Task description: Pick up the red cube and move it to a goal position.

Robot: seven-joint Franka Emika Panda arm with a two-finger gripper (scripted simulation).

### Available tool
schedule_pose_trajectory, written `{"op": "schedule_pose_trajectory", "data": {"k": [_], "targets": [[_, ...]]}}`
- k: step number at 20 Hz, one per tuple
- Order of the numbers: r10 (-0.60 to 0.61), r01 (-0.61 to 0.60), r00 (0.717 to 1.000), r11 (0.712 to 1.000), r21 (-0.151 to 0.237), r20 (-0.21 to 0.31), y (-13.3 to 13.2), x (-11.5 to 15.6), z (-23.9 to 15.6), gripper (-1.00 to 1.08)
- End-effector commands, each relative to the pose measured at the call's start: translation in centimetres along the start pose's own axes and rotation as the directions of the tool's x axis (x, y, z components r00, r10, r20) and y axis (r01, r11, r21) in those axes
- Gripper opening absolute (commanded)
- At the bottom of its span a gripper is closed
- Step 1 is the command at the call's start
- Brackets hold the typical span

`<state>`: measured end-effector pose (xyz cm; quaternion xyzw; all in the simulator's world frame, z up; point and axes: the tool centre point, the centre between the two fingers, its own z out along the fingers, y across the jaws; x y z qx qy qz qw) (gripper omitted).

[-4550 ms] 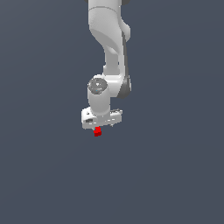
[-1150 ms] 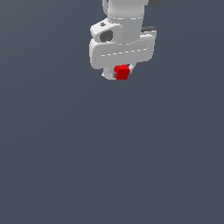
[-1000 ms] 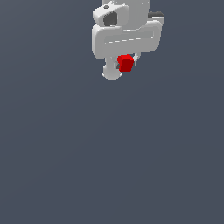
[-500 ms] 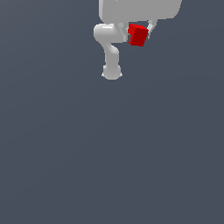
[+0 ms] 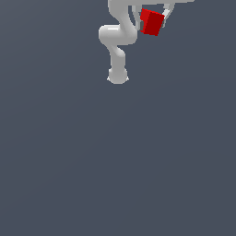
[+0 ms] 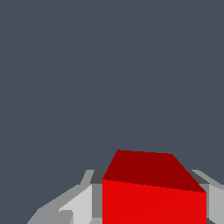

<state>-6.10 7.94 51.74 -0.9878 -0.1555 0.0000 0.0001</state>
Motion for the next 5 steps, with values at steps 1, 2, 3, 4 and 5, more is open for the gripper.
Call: {"op": "schedule_pose_trajectory", "data": {"k": [1, 2, 3, 4, 5], "targets": [[0.0, 0.0, 1.0, 1.0, 0.0, 0.0, -0.05, 0.05, -0.24, -1.0], [0.0, 0.0, 1.0, 1.0, 0.0, 0.0, -0.04, 0.06, -0.23, -1.0], [0.0, 0.0, 1.0, 1.0, 0.0, 0.0, -0.03, 0.07, -0.19, -1.0], [0.0, 0.0, 1.0, 1.0, 0.0, 0.0, 0.0, 0.07, -0.14, -1.0], [0.0, 0.0, 1.0, 1.0, 0.0, 0.0, 0.0, 0.07, -0.12, -1.0]]}}
